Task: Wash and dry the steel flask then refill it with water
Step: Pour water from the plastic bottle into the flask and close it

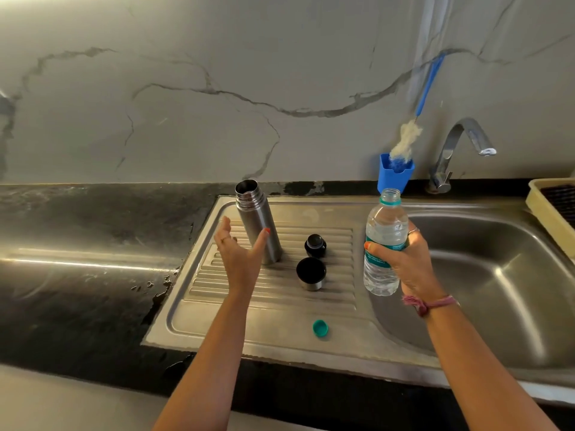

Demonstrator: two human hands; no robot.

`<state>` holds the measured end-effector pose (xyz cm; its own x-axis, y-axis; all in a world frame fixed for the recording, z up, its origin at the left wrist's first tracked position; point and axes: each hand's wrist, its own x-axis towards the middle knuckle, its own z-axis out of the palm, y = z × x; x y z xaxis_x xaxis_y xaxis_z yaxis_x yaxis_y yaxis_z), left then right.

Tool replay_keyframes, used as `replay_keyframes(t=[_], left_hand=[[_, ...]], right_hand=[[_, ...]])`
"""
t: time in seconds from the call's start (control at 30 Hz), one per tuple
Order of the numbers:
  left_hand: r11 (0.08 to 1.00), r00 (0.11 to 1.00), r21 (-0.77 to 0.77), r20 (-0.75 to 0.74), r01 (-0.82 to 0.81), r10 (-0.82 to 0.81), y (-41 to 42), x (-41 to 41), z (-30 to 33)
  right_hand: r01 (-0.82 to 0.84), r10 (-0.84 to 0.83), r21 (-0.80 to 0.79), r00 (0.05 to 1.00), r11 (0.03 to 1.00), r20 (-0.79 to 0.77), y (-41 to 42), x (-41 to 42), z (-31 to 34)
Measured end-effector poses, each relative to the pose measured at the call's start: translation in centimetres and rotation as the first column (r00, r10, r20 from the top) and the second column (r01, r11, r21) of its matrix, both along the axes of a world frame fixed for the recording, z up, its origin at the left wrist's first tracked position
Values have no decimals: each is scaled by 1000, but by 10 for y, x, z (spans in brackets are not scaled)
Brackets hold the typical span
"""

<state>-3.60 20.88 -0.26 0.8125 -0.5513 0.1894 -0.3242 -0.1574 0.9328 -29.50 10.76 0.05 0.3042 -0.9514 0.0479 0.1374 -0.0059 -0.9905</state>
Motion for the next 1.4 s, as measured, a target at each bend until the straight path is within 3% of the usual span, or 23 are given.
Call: replay_keyframes(t=[0.13, 0.3, 0.83, 1.17, 1.4], left_hand=[[991, 993, 105, -84, 88, -79, -27, 23, 3], [989, 974, 64, -192, 135, -121, -47, 32, -4], [999, 981, 35, -193, 35, -28, -55, 33, 2], [995, 991, -50, -103, 82, -87, -63, 11, 48], [971, 969, -83, -88, 223, -230, -67, -30, 85]], right_hand=[[-4, 4, -1, 1000, 1000, -3, -3, 6, -1], [5, -5, -1, 1000, 1000, 8, -6, 14, -2], [33, -34, 9, 999, 999, 34, -13, 13, 3], [62, -62, 7, 997, 998, 49, -10, -10, 20], [89, -88, -10, 994, 996, 61, -12, -38, 33]])
